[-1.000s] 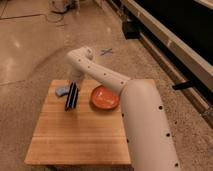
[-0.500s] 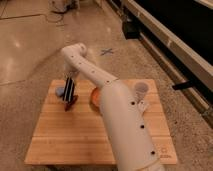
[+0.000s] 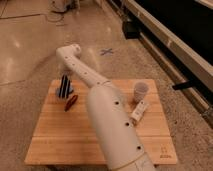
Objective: Place the eraser on the white sponge
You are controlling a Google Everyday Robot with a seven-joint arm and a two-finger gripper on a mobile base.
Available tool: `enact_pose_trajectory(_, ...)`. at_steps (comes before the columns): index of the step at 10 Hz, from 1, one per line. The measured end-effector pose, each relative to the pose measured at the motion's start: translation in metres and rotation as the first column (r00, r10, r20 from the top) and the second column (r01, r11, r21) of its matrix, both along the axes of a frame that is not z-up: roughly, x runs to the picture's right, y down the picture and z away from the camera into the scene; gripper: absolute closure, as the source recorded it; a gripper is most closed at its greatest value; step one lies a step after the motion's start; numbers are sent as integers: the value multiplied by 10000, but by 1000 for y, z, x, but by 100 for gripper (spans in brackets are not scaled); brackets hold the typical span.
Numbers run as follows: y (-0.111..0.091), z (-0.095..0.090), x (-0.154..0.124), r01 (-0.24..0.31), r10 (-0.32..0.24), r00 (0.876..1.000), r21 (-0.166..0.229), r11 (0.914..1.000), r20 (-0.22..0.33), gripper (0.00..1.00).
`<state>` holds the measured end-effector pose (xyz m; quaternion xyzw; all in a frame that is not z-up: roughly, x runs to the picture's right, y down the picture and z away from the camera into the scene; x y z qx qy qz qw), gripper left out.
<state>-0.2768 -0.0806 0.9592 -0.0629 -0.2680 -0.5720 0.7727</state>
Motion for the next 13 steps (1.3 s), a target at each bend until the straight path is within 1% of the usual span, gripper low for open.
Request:
enact_pose_trajectory(2,9,11,-10,341,-341,9994,101,9994,-24,69)
enact_pose_trajectory(3,13,18,-13,494,-493,9987,141,9987,-90,55)
enact_pose_trajectory(5,11,22,-14,544,-540,9984,245,9982,-161,39)
enact_pose_trajectory(6,7,24,-14,517,-511,9985,364,9980,-184,29)
enact_pose_trajectory(7,6,25,-12,510,-503,9985,368,9980,-201,24)
enact_pose_trajectory(13,6,25,-11,508,-500,9985,371,9980,-216,24)
